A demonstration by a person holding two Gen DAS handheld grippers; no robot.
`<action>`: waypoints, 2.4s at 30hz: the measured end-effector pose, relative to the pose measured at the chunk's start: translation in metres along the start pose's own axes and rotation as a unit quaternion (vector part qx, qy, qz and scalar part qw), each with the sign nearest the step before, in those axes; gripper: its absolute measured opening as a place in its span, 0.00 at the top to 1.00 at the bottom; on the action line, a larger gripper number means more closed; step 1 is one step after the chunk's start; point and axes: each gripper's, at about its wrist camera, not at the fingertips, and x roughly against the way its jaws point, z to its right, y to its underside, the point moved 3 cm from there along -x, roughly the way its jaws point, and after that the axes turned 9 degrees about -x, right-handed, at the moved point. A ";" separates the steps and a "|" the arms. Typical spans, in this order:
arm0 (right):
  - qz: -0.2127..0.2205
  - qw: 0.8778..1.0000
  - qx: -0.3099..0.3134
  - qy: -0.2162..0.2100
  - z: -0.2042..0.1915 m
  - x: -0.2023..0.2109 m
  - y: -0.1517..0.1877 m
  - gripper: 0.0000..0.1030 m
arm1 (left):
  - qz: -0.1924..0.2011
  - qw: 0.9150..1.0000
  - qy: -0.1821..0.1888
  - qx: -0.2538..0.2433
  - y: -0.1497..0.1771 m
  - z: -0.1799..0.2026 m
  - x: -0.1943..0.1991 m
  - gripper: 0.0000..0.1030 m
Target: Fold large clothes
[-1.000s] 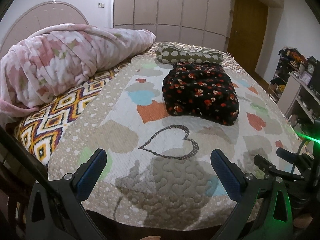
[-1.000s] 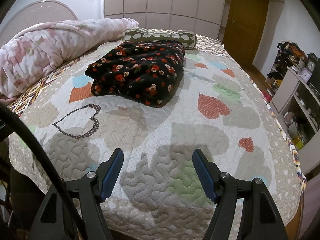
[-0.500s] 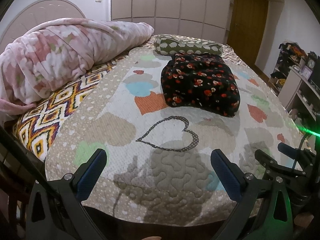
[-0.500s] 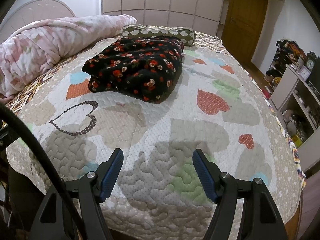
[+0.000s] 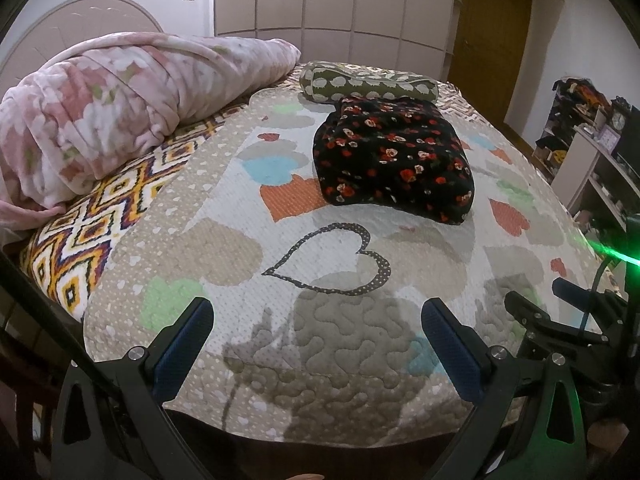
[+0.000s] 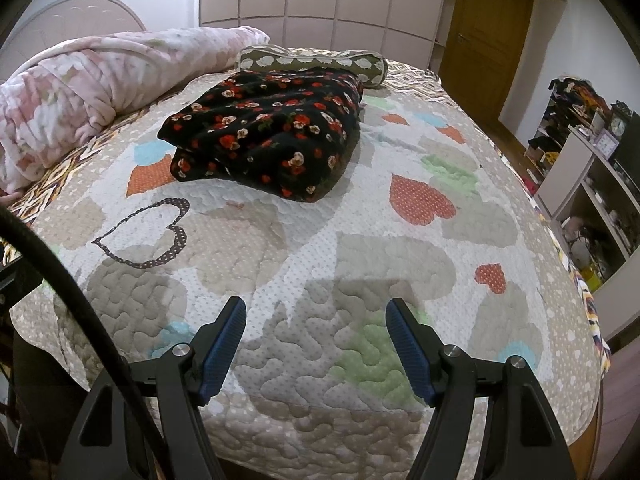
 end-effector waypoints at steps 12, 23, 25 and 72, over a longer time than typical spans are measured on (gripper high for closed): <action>-0.004 1.000 -0.006 0.007 0.001 -0.003 0.001 0.26 | 0.003 1.000 0.005 -0.001 0.000 0.003 0.000 0.00; -0.007 1.000 -0.008 0.012 0.002 -0.004 0.003 0.25 | 0.000 1.000 0.009 -0.005 0.002 0.005 0.000 0.00; -0.008 1.000 -0.009 0.014 0.002 -0.005 0.003 0.25 | -0.003 1.000 0.011 -0.005 0.002 0.005 -0.001 0.00; -0.029 0.999 -0.023 0.024 0.006 -0.013 0.006 0.24 | -0.021 0.999 0.031 -0.009 0.006 0.003 -0.009 0.00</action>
